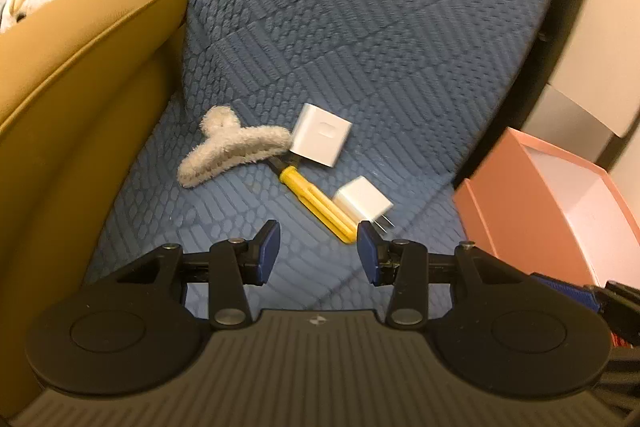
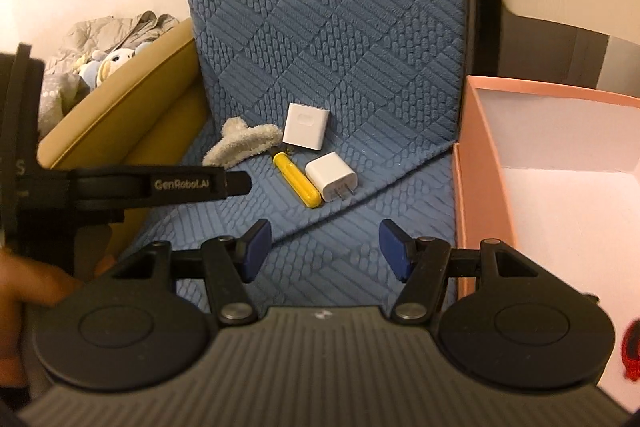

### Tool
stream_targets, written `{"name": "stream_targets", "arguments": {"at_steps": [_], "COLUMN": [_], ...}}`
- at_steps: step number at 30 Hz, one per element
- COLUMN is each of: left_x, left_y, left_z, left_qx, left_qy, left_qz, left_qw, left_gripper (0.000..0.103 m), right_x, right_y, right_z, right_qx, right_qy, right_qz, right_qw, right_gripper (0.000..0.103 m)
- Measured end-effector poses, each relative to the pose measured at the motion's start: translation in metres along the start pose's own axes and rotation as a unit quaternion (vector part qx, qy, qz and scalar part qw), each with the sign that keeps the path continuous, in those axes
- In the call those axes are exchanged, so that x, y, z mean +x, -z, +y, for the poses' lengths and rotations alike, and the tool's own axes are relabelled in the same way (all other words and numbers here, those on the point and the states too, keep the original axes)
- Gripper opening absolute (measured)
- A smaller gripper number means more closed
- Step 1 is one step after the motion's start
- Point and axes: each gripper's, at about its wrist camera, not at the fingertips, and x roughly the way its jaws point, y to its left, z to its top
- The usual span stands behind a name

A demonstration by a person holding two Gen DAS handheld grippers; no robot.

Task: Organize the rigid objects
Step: 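Withdraw both tools from the box back toward the seat, then grasp the white fuzzy hair clip with the left gripper while the right grasps a white charger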

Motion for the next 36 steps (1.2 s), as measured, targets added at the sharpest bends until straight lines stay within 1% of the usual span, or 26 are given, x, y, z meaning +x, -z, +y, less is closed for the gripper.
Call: {"name": "stream_targets", "arguments": {"at_steps": [8, 12, 17, 24, 28, 29, 32, 34, 36], "left_x": [0.037, 0.058, 0.079, 0.103, 0.114, 0.116, 0.116, 0.116, 0.114], "left_y": [-0.034, -0.052, -0.068, -0.082, -0.086, -0.086, -0.087, -0.088, -0.088], "left_z": [0.020, 0.030, 0.043, 0.043, 0.046, 0.048, 0.051, 0.052, 0.050], "left_qx": [-0.015, -0.014, -0.027, 0.005, 0.015, 0.015, 0.016, 0.018, 0.031], "left_qy": [-0.014, -0.035, -0.036, -0.049, -0.060, -0.063, -0.065, -0.065, -0.067], "left_qz": [0.029, 0.041, 0.060, 0.079, 0.088, 0.088, 0.087, 0.088, 0.083], "left_qw": [0.9994, 0.9984, 0.9972, 0.9957, 0.9942, 0.9940, 0.9940, 0.9939, 0.9938], "left_gripper": [0.048, 0.048, 0.048, 0.048, 0.048, 0.048, 0.048, 0.048, 0.048], "right_x": [0.043, 0.063, 0.089, 0.123, 0.140, 0.145, 0.156, 0.161, 0.164], "right_y": [-0.024, -0.034, -0.047, -0.056, -0.057, -0.056, -0.055, -0.054, -0.055], "right_z": [-0.004, -0.007, -0.010, -0.016, -0.017, -0.017, -0.019, -0.019, -0.017], "right_qx": [-0.007, -0.002, -0.012, -0.033, -0.046, -0.046, -0.042, -0.044, -0.048], "right_qy": [-0.004, -0.012, -0.015, -0.008, -0.014, -0.019, -0.018, -0.025, -0.027], "right_qz": [0.011, 0.020, 0.031, 0.054, 0.071, 0.078, 0.091, 0.093, 0.095], "right_qw": [1.000, 1.000, 0.999, 0.998, 0.996, 0.996, 0.995, 0.994, 0.994], "right_gripper": [0.062, 0.062, 0.062, 0.060, 0.060, 0.058, 0.058, 0.058, 0.058]}}
